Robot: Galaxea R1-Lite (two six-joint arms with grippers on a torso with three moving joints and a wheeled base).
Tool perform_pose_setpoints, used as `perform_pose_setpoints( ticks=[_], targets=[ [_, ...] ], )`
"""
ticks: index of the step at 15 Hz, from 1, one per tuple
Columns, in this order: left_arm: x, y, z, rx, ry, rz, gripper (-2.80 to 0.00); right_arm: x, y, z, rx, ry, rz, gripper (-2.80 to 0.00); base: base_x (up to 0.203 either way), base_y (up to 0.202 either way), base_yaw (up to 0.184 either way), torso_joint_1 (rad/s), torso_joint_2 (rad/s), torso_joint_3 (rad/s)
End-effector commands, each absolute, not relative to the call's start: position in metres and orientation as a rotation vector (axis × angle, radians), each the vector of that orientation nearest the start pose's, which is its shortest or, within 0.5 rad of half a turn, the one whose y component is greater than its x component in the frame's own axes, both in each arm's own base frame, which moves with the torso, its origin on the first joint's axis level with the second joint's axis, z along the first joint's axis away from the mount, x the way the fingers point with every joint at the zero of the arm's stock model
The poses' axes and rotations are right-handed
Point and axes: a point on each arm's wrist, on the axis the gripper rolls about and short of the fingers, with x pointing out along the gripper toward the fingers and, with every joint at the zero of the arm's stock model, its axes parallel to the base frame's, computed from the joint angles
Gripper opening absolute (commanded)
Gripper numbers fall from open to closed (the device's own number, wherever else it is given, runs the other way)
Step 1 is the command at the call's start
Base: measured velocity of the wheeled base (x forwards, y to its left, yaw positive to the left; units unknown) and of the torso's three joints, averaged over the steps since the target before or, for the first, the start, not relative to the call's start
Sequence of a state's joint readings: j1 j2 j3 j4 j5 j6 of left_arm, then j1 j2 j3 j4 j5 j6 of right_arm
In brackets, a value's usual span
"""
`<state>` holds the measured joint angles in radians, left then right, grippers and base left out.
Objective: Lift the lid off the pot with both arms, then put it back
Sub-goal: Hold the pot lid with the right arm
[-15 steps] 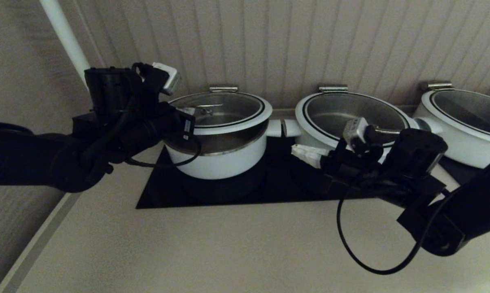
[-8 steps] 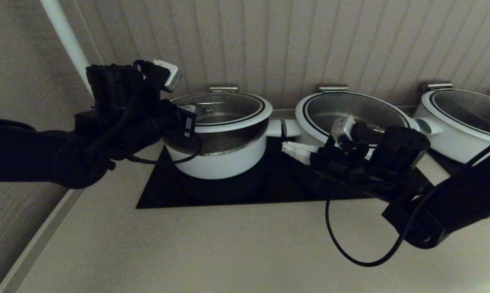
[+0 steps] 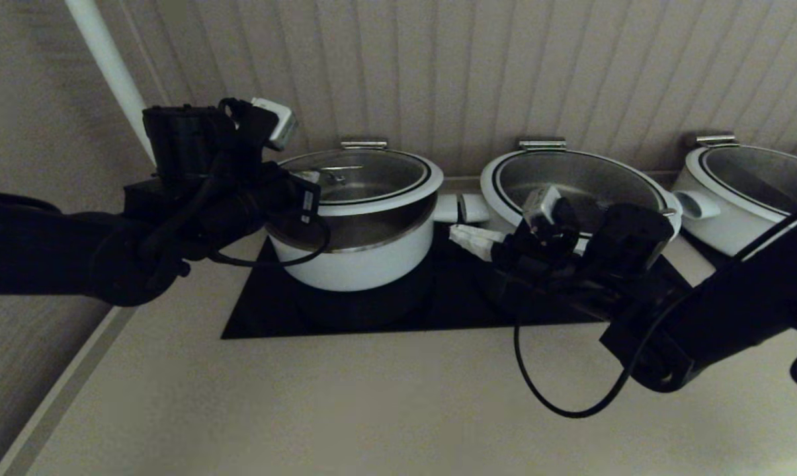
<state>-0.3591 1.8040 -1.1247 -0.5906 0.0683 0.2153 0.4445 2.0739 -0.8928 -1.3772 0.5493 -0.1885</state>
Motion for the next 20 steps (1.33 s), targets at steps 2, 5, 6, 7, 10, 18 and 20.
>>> perform_pose_setpoints(
  ticks=[2, 5, 6, 7, 10, 18, 20],
  targets=[
    [0.333, -0.124, 0.231, 0.233, 0.054, -0.299, -2.8, 0.345, 0.177, 0.149, -0.185, -0.322, 0.959, -2.8, 0.0, 0.0, 0.0, 0.0, 0.0, 0.0],
    [0.334, -0.124, 0.23, 0.234, 0.057, -0.298, -2.8, 0.35, 0.18, 0.151, -0.185, -0.337, 0.948, -2.8, 0.0, 0.0, 0.0, 0.0, 0.0, 0.0],
    [0.333, -0.124, 0.23, 0.233, 0.059, -0.3, -2.8, 0.352, 0.18, 0.151, -0.185, -0.339, 0.947, -2.8, 0.0, 0.0, 0.0, 0.0, 0.0, 0.0],
    [0.334, -0.124, 0.23, 0.233, 0.058, -0.298, -2.8, 0.353, 0.181, 0.151, -0.185, -0.344, 0.945, -2.8, 0.0, 0.0, 0.0, 0.0, 0.0, 0.0],
    [0.334, -0.124, 0.229, 0.233, 0.06, -0.3, -2.8, 0.358, 0.183, 0.156, -0.185, -0.366, 0.942, -2.8, 0.0, 0.0, 0.0, 0.0, 0.0, 0.0],
    [0.335, -0.124, 0.228, 0.233, 0.062, -0.299, -2.8, 0.354, 0.197, 0.153, -0.178, -0.355, 0.979, -2.8, 0.0, 0.0, 0.0, 0.0, 0.0, 0.0],
    [0.335, -0.124, 0.229, 0.233, 0.059, -0.298, -2.8, 0.354, 0.2, 0.149, -0.179, -0.35, 0.985, -2.8, 0.0, 0.0, 0.0, 0.0, 0.0, 0.0]
  ],
)
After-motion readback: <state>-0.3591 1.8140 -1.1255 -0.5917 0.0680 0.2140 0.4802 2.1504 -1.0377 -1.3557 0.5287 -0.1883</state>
